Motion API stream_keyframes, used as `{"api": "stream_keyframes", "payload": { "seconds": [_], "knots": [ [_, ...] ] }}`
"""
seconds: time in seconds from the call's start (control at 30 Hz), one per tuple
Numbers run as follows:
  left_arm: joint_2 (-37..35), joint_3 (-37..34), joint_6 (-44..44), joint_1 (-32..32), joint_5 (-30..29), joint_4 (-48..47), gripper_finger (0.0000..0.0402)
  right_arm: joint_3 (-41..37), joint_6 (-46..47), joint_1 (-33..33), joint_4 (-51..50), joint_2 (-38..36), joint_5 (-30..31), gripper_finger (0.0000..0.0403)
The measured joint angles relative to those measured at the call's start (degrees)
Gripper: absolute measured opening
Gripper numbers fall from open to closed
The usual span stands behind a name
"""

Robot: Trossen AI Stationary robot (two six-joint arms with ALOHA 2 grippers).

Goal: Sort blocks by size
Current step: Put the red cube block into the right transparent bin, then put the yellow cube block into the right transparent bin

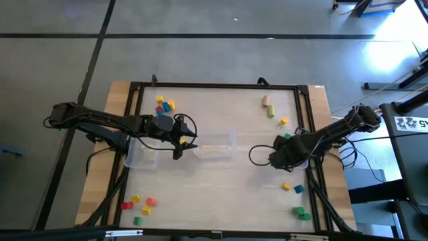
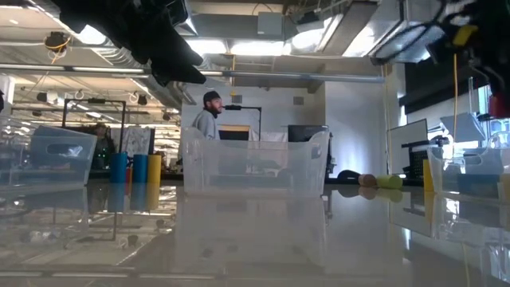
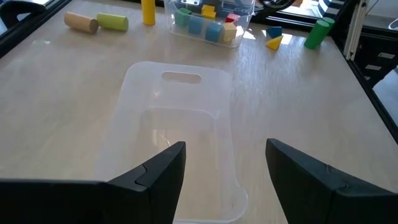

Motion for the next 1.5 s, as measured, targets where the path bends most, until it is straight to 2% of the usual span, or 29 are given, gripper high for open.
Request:
{"api": "stream_keyframes", "payload": {
  "seconds": [0.27, 0.5, 0.67, 0.83, 0.97, 1.07, 1.23, 1.37, 1.5],
  "knots": [
    [0.0, 0.0, -0.9, 0.0, 0.0, 0.6, 0.0219, -5.4, -0.7, 0.1, 0.0, 0.0, -1.4, 0.0152],
    [0.0, 0.0, -0.8, 0.0, 0.0, 0.4, 0.0219, -8.3, -0.7, 0.1, 0.0, 0.0, -1.1, 0.0206],
    [-1.7, 3.6, -1.0, 0.0, -0.9, -11.1, 0.0219, -8.4, -1.0, 0.1, -0.2, 0.0, -1.1, 0.0253],
    [-5.0, 8.1, -0.6, 0.0, -4.5, -22.0, 0.0219, -7.5, -3.1, 0.1, -0.8, 0.1, 0.0, 0.0279],
    [-7.7, 10.3, -1.4, 1.0, -9.1, -29.1, 0.0219, -4.2, -2.8, 0.1, -1.6, 0.1, 4.8, 0.0284],
    [-9.6, 10.8, -4.2, 3.5, -12.7, -33.3, 0.0219, -0.8, -3.6, 0.1, -1.6, 0.1, 10.5, 0.0284],
    [-11.0, 10.8, -8.2, 9.4, -23.9, -39.8, 0.0219, 3.3, -3.7, 0.1, 1.0, 0.0, 23.1, 0.0284],
    [-10.4, 9.9, -8.6, 15.6, -26.6, -40.5, 0.0219, 2.8, -6.6, 0.1, 9.3, 0.0, 34.4, 0.0284],
    [-8.2, 9.2, -7.5, 22.1, -26.6, -40.5, 0.0219, 0.5, -16.4, 0.1, 20.9, 0.2, 42.2, 0.0285]
  ]
}}
